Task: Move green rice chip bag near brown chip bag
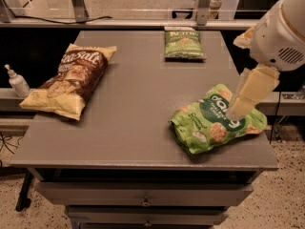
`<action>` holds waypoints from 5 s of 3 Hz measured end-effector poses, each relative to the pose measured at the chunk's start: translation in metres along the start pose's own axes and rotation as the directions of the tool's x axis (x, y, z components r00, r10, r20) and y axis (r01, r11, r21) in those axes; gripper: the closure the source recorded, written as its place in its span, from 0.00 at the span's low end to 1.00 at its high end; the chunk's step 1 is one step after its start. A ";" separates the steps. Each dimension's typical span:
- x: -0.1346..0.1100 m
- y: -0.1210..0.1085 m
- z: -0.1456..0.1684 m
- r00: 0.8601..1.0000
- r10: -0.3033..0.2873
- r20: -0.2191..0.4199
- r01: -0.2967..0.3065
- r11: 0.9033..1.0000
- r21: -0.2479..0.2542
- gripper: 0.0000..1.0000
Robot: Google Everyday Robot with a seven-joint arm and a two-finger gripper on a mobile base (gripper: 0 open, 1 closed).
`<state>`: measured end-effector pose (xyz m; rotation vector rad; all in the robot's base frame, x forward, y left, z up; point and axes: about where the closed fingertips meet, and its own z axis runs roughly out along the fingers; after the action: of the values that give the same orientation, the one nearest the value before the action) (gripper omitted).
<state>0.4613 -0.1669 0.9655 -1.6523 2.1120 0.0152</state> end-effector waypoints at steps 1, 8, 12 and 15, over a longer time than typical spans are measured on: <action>-0.013 -0.002 0.011 0.999 0.018 0.050 -0.018 1.000 -0.006 0.00; 0.013 0.014 0.136 0.997 0.072 0.043 -0.068 0.993 -0.094 0.13; -0.008 -0.006 0.111 0.996 0.044 0.081 -0.042 0.998 -0.037 1.00; -0.123 -0.065 0.082 0.956 0.017 0.291 -0.030 0.999 0.041 1.00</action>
Offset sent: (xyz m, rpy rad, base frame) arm 0.0215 0.0466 -0.0091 0.1518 -0.0056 0.0014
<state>0.5712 -0.0488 0.9529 -1.4965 1.8942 0.2045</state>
